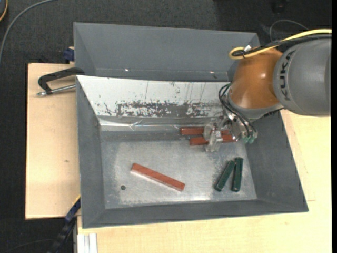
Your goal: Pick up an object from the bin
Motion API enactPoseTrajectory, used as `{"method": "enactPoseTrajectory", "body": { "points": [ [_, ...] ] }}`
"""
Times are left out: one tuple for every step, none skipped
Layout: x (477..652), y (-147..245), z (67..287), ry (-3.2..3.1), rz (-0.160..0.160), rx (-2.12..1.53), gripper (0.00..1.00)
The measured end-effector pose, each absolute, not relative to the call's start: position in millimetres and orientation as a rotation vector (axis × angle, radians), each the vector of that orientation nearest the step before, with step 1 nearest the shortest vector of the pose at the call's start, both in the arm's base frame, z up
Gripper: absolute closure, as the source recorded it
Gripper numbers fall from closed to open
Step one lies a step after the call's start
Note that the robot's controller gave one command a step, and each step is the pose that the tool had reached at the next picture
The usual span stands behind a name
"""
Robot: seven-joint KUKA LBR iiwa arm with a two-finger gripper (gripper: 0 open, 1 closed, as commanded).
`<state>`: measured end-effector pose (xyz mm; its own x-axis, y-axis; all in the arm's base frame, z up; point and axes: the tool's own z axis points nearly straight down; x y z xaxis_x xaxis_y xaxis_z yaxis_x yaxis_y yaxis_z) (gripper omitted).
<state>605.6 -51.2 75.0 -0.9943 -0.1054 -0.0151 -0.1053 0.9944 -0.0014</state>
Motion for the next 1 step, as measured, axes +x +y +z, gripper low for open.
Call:
{"method": "enactPoseTrajectory", "body": {
  "points": [
    [586.8,-100.1,74.5,3.125,0.013,-0.168,1.00]
  ]
}}
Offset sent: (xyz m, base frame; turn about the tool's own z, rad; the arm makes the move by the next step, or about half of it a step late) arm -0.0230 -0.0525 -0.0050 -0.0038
